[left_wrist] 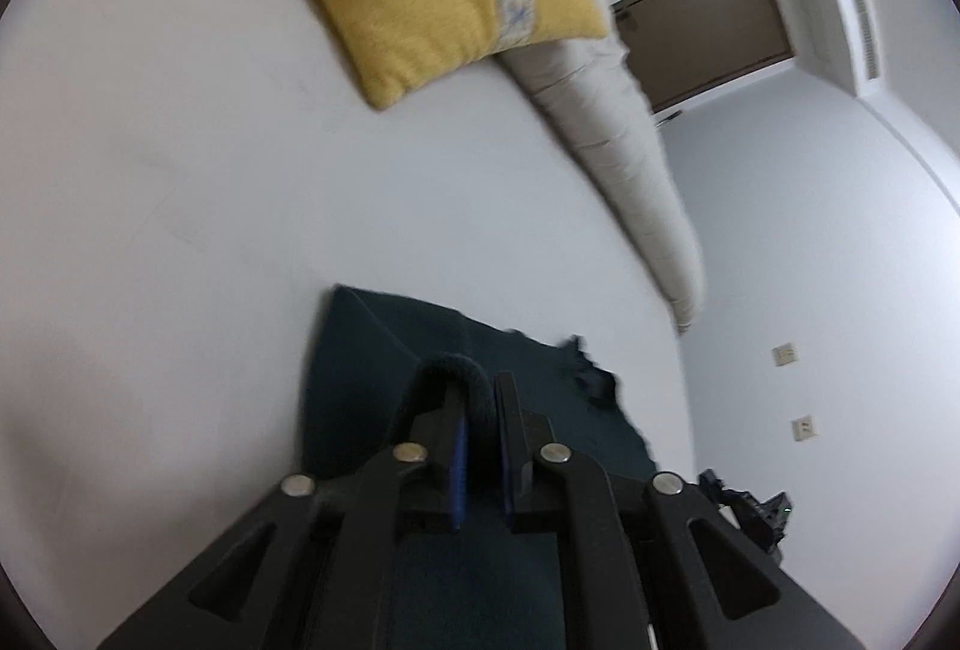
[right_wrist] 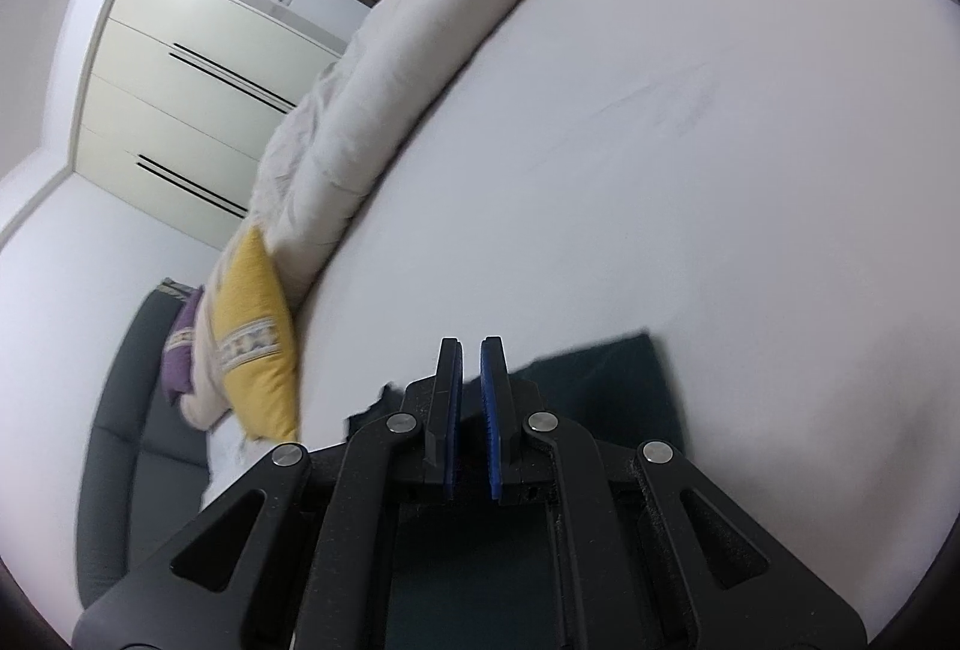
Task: Fold small clothes
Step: 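Lift the hem with both grippers and fold it toward the collar, then open both grippers and release the folded hem onto the sweater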
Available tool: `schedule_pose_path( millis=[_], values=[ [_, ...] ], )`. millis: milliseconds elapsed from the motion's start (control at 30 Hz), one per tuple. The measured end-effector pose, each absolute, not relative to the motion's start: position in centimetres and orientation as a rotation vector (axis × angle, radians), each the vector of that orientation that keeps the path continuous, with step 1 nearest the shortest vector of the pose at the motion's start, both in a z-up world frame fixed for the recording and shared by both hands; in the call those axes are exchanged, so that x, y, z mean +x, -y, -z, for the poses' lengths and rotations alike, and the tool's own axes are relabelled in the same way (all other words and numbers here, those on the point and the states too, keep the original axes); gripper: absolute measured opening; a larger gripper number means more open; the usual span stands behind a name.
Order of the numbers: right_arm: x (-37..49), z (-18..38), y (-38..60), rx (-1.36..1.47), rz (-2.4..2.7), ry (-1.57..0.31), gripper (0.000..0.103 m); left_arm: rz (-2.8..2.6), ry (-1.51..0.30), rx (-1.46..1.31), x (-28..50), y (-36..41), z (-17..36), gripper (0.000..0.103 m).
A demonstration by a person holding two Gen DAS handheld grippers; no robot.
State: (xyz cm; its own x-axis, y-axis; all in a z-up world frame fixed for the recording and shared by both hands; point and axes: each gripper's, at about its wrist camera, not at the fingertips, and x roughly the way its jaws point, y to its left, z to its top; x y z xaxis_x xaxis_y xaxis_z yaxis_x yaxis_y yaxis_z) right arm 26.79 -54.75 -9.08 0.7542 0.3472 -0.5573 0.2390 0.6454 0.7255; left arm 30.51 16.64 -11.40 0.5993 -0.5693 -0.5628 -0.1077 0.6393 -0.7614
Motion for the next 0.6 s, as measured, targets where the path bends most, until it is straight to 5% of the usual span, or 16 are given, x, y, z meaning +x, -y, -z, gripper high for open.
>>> schedule_pose_path(
  millis=[133, 200, 500, 600],
  values=[
    [29.8, 11.4, 55.0, 0.847, 0.014, -0.829, 0.011, 0.285, -0.921, -0.873, 31.9, -16.9, 12.5, 0.057],
    [29.9, 11.7, 54.9, 0.829, 0.018, -0.813, 0.014, 0.287, -0.917, -0.864, 31.5, -16.9, 12.4, 0.066],
    [26.4, 11.5, 51.0, 0.596, -0.001, -0.891, 0.014, 0.264, -0.903, -0.766, 27.0, -17.3, 11.8, 0.069],
    [26.1, 11.4, 48.8, 0.432, 0.022, -0.927, 0.024, 0.247, -0.912, -0.716, 25.6, -16.9, 12.1, 0.069]
  ],
)
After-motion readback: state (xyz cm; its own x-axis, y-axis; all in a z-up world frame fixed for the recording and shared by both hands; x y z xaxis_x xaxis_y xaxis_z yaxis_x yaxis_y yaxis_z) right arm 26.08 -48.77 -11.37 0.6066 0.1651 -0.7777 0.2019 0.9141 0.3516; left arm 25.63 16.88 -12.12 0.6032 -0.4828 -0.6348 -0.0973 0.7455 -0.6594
